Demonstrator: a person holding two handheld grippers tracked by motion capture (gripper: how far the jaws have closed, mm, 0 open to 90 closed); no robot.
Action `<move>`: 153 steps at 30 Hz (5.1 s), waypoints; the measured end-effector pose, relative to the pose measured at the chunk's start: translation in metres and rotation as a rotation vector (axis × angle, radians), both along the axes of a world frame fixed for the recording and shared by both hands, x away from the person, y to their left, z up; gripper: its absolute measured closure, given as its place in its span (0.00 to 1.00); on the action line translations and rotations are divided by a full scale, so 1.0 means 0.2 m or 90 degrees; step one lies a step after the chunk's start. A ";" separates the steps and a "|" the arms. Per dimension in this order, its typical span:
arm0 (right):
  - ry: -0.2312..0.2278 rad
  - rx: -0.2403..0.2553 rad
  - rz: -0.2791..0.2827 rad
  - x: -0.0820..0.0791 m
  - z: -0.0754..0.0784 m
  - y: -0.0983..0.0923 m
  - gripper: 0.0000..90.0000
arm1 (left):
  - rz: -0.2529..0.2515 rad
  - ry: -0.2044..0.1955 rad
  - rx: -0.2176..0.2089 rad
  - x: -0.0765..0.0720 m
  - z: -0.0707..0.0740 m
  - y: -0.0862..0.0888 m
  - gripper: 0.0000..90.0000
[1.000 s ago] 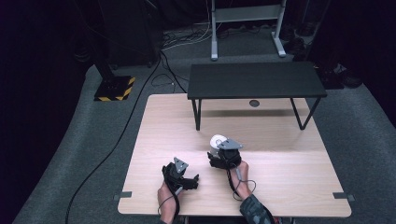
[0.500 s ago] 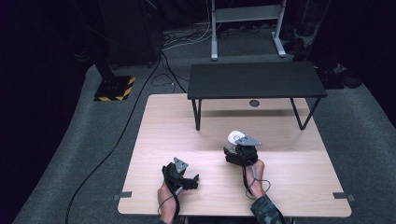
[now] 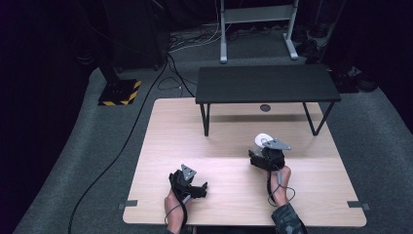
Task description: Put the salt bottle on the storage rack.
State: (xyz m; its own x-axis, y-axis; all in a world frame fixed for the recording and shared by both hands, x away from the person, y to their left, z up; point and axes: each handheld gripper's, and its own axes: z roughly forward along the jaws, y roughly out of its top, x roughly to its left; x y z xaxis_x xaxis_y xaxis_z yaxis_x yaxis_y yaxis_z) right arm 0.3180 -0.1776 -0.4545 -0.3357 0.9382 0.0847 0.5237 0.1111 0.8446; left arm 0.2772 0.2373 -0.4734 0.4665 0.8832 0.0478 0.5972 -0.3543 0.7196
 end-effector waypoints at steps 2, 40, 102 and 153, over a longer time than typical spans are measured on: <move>0.001 0.001 -0.007 0.00 0.00 -0.02 0.29 | 0.000 0.000 0.000 0.00 0.00 0.00 0.00; -0.028 -0.022 -0.091 -0.01 0.23 -0.25 0.29 | 0.000 0.002 0.000 0.00 0.00 0.00 0.00; -0.088 -0.061 -0.084 0.20 0.87 -0.29 0.29 | -0.005 0.003 -0.002 0.01 0.00 0.01 0.00; -0.018 -0.036 -0.140 0.75 0.90 -0.23 0.29 | -0.025 0.009 -0.008 0.02 0.00 0.02 0.00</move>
